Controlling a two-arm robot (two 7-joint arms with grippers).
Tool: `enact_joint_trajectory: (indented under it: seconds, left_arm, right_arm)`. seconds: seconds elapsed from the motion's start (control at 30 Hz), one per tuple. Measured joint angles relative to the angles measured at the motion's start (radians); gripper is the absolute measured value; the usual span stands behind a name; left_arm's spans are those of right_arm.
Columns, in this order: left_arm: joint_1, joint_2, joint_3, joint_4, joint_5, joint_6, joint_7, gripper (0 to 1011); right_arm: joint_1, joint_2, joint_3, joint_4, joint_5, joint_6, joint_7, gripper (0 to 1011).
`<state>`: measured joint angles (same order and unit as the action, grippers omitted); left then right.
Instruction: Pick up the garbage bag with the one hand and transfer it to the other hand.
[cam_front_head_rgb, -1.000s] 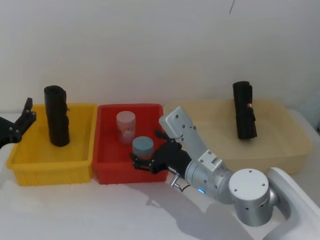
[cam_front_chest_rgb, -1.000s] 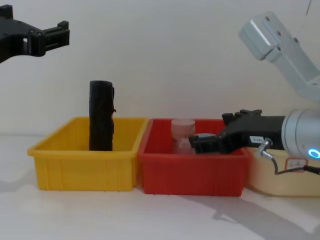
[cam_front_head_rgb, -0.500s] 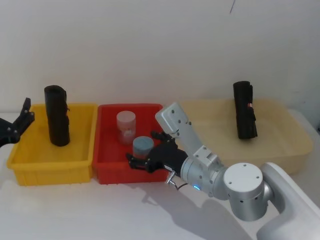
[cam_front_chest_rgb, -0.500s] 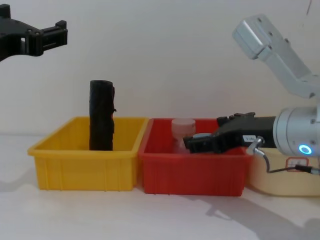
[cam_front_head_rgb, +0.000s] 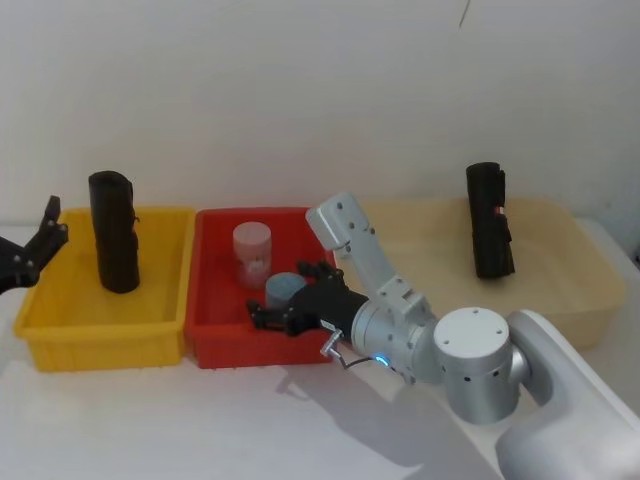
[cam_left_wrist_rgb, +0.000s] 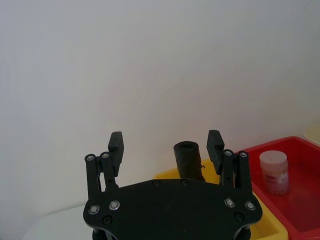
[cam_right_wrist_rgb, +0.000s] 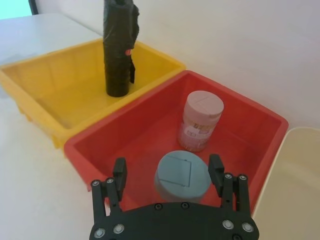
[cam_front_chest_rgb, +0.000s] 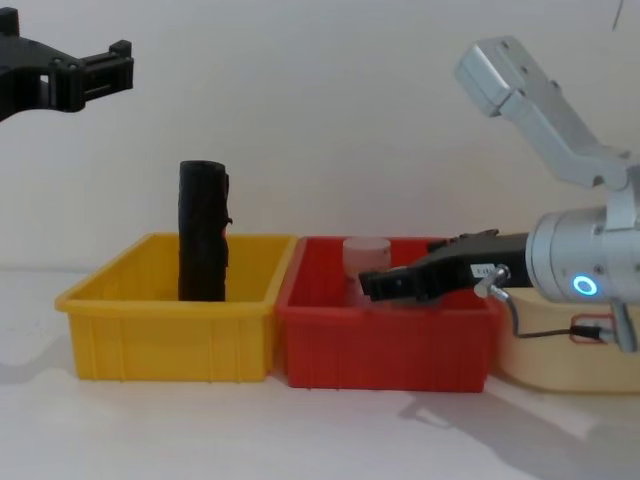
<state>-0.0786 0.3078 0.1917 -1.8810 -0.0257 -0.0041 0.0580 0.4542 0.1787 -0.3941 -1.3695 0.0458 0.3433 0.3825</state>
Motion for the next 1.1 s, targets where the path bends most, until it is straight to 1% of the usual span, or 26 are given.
enact_joint_trajectory:
  seconds: [0.43,0.77,1.1]
  left_arm:
    - [0.001,0.0,0.0,-0.001,0.0,0.0,0.0,1000]
    - [0.001,0.0,0.0,-0.001,0.0,0.0,0.0,1000]
    - [0.001,0.0,0.0,-0.001,0.0,0.0,0.0,1000]
  right_arm:
    - [0.041,-0.026,0.013,0.056,0.03,0.023,-0.013,1002]
    - [0.058,-0.024,0.012,0.082,0.039,0.024,-0.016,1001]
    - [0.071,-0.015,0.011,0.113,0.04,0.005,-0.027,1001]
